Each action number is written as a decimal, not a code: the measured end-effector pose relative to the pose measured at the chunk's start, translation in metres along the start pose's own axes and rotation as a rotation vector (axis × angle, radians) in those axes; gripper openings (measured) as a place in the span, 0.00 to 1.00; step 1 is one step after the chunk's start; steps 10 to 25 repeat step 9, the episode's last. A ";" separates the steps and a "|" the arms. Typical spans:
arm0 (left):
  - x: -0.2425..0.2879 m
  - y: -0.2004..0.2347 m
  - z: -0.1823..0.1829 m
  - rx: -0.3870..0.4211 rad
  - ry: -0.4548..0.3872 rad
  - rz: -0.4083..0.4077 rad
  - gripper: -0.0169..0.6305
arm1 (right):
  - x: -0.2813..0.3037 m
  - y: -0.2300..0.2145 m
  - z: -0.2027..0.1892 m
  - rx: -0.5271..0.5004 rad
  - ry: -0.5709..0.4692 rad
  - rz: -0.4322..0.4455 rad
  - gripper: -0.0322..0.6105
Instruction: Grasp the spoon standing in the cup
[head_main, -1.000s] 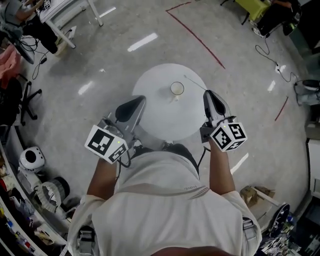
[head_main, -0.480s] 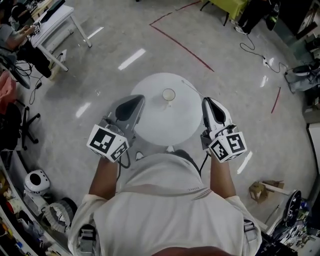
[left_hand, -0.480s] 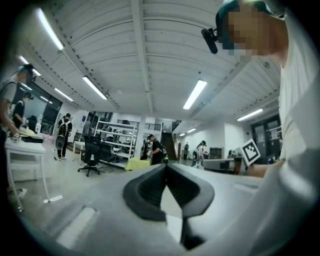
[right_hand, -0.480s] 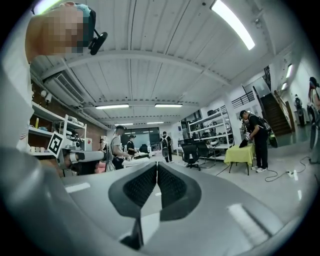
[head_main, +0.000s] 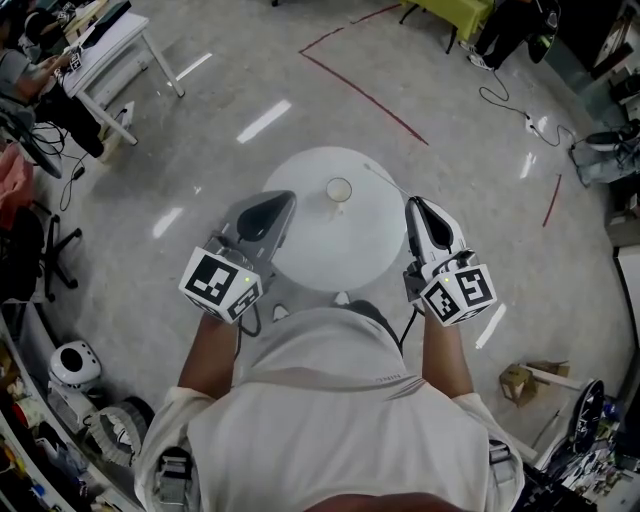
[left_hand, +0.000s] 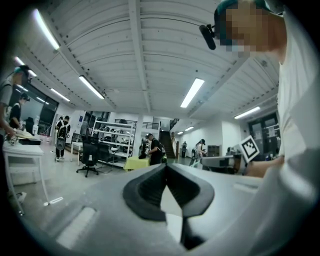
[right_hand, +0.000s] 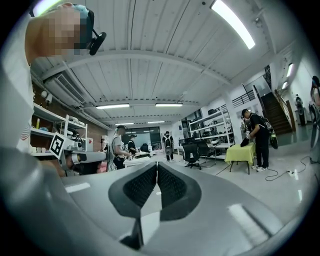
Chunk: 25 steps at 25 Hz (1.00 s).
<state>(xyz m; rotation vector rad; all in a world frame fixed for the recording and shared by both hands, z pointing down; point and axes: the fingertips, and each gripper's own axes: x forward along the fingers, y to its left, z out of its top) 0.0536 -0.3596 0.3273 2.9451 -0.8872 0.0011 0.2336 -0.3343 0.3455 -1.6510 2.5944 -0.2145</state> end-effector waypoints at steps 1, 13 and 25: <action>0.000 -0.001 0.000 0.003 0.001 0.000 0.03 | 0.000 0.000 0.000 -0.001 0.001 0.002 0.07; -0.009 -0.005 0.000 0.001 0.005 -0.002 0.03 | 0.000 0.011 0.001 0.001 0.006 0.025 0.07; -0.009 -0.005 0.000 0.001 0.005 -0.002 0.03 | 0.000 0.011 0.001 0.001 0.006 0.025 0.07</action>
